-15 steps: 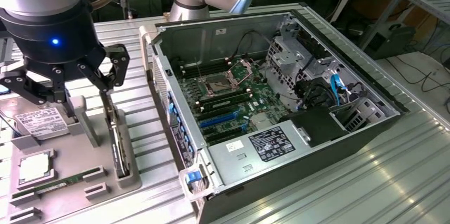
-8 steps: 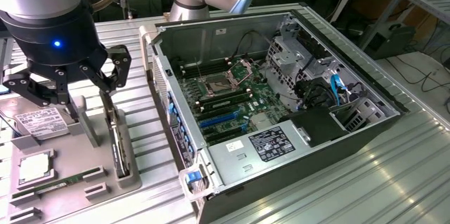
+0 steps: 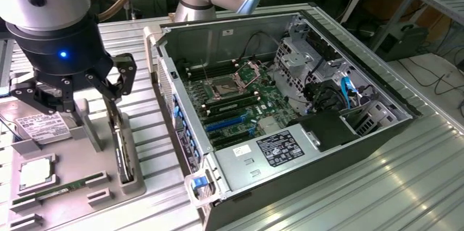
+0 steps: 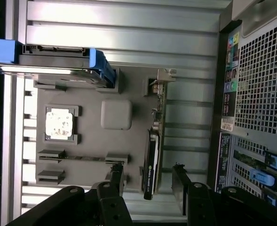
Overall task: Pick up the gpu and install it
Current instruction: 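Pick up the gpu and move the gpu toward the slot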
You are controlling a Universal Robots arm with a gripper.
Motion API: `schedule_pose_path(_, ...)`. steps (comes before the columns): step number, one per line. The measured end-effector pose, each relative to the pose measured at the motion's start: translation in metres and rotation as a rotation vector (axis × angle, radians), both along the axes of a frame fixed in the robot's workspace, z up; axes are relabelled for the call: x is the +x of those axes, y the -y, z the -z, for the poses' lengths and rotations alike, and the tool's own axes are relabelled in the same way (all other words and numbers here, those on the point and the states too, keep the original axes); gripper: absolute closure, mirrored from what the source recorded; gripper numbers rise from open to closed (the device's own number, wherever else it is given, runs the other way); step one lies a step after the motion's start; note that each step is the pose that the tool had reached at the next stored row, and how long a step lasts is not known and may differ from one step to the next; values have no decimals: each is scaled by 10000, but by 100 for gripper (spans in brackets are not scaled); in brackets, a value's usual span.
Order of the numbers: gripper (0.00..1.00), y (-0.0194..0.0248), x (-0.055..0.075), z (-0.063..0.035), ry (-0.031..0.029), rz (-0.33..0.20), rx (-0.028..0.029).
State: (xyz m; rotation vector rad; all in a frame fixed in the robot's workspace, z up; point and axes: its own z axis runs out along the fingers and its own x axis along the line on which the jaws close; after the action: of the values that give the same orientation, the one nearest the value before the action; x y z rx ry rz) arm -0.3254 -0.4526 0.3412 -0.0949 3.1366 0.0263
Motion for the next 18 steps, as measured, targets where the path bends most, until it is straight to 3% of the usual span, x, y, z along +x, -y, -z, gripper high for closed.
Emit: schedule_pose_path(18, 46, 0, 0, 163, 26, 26, -30)
